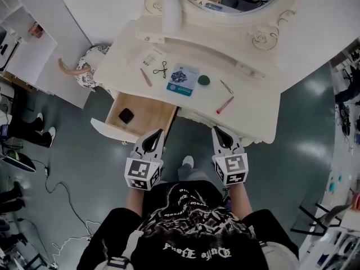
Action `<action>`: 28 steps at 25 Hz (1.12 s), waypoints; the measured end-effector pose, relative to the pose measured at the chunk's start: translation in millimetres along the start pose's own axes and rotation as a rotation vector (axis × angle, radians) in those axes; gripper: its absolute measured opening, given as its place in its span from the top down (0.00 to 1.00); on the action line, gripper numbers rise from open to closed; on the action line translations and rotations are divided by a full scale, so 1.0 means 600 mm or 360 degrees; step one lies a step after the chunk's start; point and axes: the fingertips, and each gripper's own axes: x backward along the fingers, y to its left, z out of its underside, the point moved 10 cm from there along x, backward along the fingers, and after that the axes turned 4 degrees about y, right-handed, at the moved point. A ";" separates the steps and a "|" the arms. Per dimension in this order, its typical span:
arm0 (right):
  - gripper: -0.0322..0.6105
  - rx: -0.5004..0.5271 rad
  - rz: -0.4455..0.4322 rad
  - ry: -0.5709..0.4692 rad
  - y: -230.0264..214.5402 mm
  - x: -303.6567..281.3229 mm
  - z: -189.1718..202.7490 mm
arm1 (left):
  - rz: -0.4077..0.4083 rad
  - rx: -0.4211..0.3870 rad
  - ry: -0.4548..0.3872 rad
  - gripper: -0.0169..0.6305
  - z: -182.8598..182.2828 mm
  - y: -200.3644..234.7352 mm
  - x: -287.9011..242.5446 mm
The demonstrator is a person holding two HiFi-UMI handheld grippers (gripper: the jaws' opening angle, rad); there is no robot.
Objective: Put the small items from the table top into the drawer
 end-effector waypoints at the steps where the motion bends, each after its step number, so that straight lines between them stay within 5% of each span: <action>1: 0.93 -0.0002 -0.0011 0.0000 -0.010 -0.005 -0.002 | -0.0013 0.0002 -0.0001 0.95 -0.003 -0.003 -0.007; 13: 0.93 0.0007 -0.0107 0.0055 -0.082 -0.052 -0.007 | -0.0154 0.0040 -0.0010 0.95 -0.013 -0.037 -0.053; 28: 0.93 0.0078 -0.0140 0.0001 -0.049 -0.100 -0.060 | -0.0255 0.0050 -0.0107 0.95 -0.036 0.011 -0.038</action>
